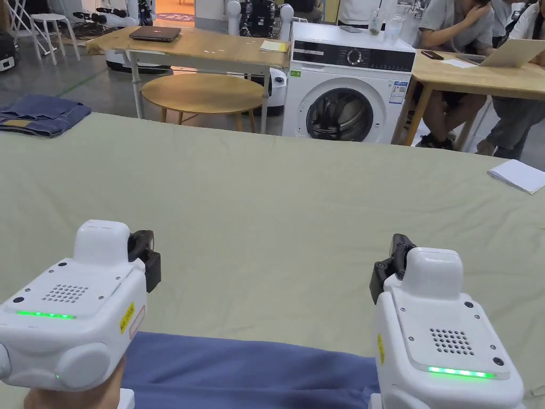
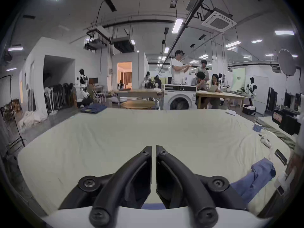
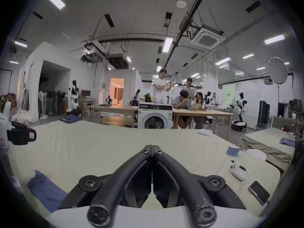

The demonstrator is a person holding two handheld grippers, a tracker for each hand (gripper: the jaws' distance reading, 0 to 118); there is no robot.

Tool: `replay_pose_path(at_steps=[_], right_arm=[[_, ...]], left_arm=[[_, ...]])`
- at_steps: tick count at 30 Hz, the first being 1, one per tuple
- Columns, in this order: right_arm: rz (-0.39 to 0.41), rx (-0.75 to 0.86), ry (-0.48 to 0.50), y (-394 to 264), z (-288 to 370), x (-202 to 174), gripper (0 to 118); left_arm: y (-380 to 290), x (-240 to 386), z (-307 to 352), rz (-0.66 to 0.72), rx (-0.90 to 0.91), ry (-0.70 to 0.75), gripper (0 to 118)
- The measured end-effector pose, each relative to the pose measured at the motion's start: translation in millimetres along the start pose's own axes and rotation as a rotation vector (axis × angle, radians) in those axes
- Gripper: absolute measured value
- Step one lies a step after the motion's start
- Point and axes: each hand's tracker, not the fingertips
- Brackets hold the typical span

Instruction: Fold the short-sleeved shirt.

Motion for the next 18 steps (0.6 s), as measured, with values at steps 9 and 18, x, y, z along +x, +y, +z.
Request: replay_pose_path(at_steps=[9,18], right_arm=[[-0.021,-0.004,0.029,-2.6,-9.4,-9.9,0],[0.014,-0.128,0.073,-23.8,-20.5,-6.0,0]], left_arm=[[4.3,-37.8,8.3,0.015,-0.113,-0.032,0],[-37.5,-156.2,-9.0,0.335,-0.565,-0.274,0]])
